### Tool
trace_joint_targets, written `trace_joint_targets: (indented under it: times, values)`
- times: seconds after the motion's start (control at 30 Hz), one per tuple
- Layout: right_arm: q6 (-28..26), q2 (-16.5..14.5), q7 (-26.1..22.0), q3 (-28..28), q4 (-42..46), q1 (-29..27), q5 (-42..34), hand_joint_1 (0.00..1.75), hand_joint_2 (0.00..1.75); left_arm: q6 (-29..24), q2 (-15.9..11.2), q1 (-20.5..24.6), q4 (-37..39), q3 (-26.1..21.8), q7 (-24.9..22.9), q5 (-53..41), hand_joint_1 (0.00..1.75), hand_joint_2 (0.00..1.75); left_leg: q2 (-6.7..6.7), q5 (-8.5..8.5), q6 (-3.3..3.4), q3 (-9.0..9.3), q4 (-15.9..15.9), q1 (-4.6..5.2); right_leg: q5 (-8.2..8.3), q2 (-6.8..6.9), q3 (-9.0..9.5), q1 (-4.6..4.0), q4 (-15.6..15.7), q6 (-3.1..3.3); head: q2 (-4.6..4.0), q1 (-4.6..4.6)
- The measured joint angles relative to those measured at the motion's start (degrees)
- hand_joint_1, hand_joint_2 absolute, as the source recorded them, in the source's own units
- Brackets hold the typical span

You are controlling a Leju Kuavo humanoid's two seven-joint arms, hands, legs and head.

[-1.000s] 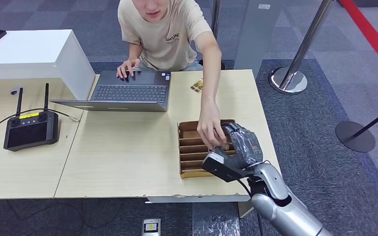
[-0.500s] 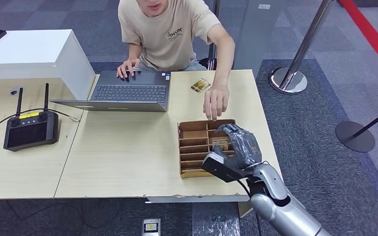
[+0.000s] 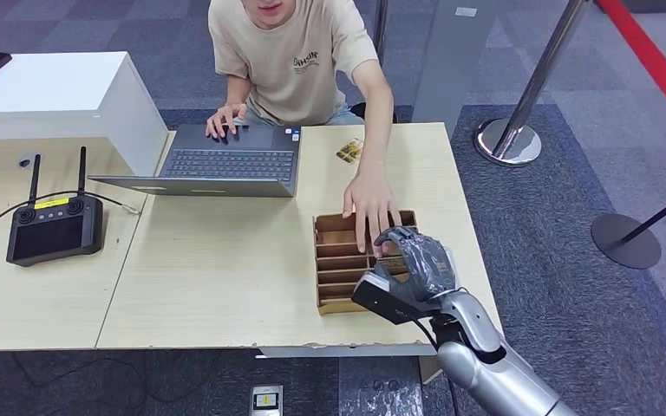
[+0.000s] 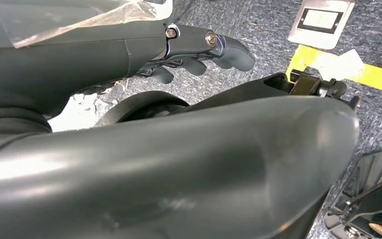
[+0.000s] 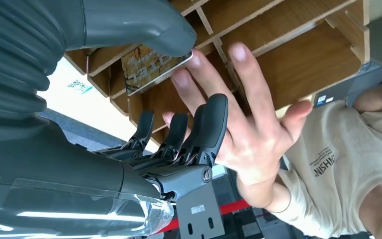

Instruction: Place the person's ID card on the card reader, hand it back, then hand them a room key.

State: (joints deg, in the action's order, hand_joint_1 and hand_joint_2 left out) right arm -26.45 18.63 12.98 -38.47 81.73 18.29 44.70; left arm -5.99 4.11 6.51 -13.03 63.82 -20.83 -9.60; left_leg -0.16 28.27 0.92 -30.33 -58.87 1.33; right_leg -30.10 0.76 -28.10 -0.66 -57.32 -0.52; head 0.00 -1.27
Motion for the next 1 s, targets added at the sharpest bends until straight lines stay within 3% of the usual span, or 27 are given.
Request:
trace_joint_targets:
  times: [0.73, 0.87, 1.0]
  values:
    - [1.01, -0.14, 0.00, -0.92, -3.93, 0.91, -0.14, 0.94, 1.75, -0.02, 0.01, 0.00, 0.00, 0.00, 0.01, -0.08, 0.00, 0.00, 0.00, 0.00, 0.00, 0.03, 0.00, 0.00, 0.00, 0.00, 0.02, 0.00, 0.00, 0.00, -0.01, 0.01]
    - [1.19, -0.15, 0.35, -1.14, -4.60, 1.41, 0.32, 1.40, 1.75, 0.00, 0.00, 0.00, 0.00, 0.00, 0.01, -0.08, 0.00, 0.00, 0.00, 0.00, 0.00, 0.05, 0.00, 0.00, 0.00, 0.00, 0.05, 0.00, 0.00, 0.00, 0.00, 0.00]
    - [1.59, -0.18, 0.96, -1.28, -5.23, 2.01, 0.93, 1.46, 1.75, -0.02, 0.00, 0.00, 0.00, 0.00, 0.00, -0.08, 0.00, 0.00, 0.00, 0.00, 0.00, 0.08, 0.00, 0.00, 0.00, 0.00, 0.09, 0.00, 0.00, 0.00, 0.00, -0.01]
